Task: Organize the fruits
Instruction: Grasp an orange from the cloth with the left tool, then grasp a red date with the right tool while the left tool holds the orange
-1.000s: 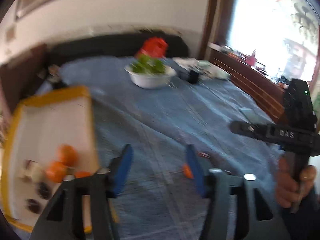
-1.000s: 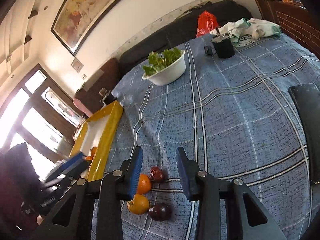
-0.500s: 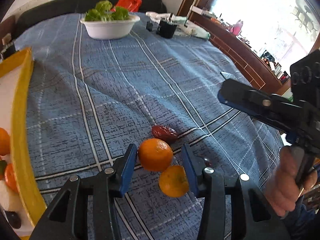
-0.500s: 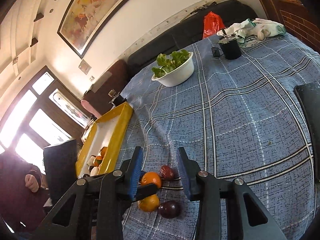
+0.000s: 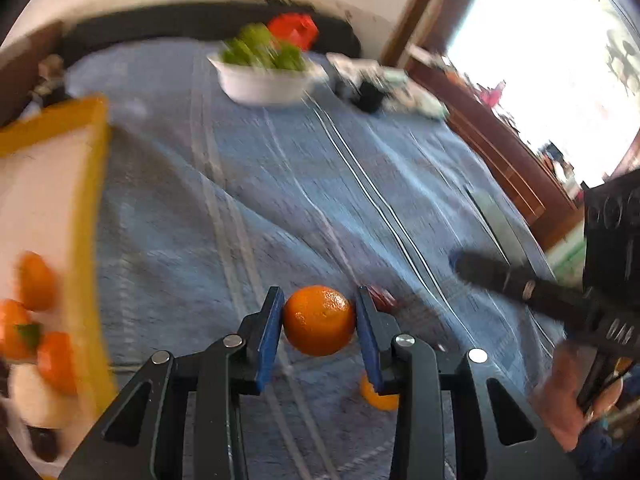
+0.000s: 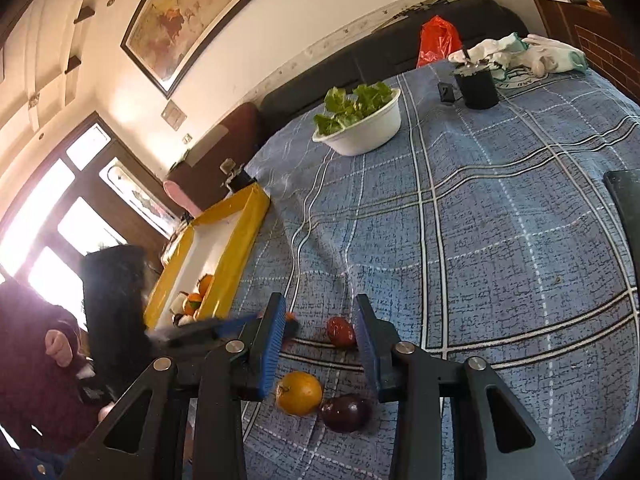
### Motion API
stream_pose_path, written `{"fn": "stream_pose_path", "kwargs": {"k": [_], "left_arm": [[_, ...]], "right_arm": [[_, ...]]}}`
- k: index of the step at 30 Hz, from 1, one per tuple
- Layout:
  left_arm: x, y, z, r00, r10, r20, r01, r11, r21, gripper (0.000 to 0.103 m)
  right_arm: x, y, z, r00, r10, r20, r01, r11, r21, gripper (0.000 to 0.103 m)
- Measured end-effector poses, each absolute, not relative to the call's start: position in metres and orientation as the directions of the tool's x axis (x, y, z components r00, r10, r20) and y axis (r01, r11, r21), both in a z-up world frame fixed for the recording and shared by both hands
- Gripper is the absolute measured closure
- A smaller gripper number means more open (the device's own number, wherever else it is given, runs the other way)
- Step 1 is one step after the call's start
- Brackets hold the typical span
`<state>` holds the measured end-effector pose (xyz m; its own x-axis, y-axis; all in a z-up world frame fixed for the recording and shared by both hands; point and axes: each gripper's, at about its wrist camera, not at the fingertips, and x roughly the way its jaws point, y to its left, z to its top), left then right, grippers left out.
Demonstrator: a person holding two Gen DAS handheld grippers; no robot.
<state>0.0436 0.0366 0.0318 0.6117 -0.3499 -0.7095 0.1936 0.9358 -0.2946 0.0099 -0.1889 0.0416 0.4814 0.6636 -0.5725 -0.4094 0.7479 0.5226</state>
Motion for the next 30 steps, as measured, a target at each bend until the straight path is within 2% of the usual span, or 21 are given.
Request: {"fn": "stream_pose_path", "kwargs": {"k": [4, 16, 20, 23, 25, 30], "left_arm": [[0.039, 0.052, 0.044, 0.683, -0.267, -0.680, 0.131, 0.960, -0.246, 0.069], [0.040, 0.055, 0.042, 0.677, -0.277, -0.682, 0.135, 0.958, -0.254, 0.069], [0.041, 0.053, 0.040, 0.674, -0.271, -0.687, 0.134, 0.960, -0.248, 0.069], [0.041, 0.052, 0.039, 0.671, -0.271, -0.690, 0.135, 0.960, -0.246, 0.069], [0.041, 0.052, 0.039, 0.672, -0.270, -0.690, 0.134, 0.960, -0.246, 0.069], [0.042, 0.052, 0.037, 0.668, -0.269, -0.694, 0.131, 0.960, -0.246, 0.069]], "right_arm": [[0.008, -0.174, 0.037, 0.469, 0.634, -0.615, -0.442, 0.771, 0.458, 0.068], [0.011, -0.144, 0.018, 0.450, 0.550, -0.704, -0.486, 0.812, 0.324, 0.071], [0.012, -0.136, 0.011, 0.476, 0.460, -0.749, -0.472, 0.853, 0.224, 0.071], [0.011, -0.133, 0.009, 0.480, 0.448, -0.754, -0.478, 0.854, 0.203, 0.072], [0.011, -0.133, 0.008, 0.491, 0.432, -0.756, -0.475, 0.861, 0.183, 0.077], [0.016, -0.135, 0.010, 0.481, 0.459, -0.747, -0.467, 0.855, 0.225, 0.077]]}}
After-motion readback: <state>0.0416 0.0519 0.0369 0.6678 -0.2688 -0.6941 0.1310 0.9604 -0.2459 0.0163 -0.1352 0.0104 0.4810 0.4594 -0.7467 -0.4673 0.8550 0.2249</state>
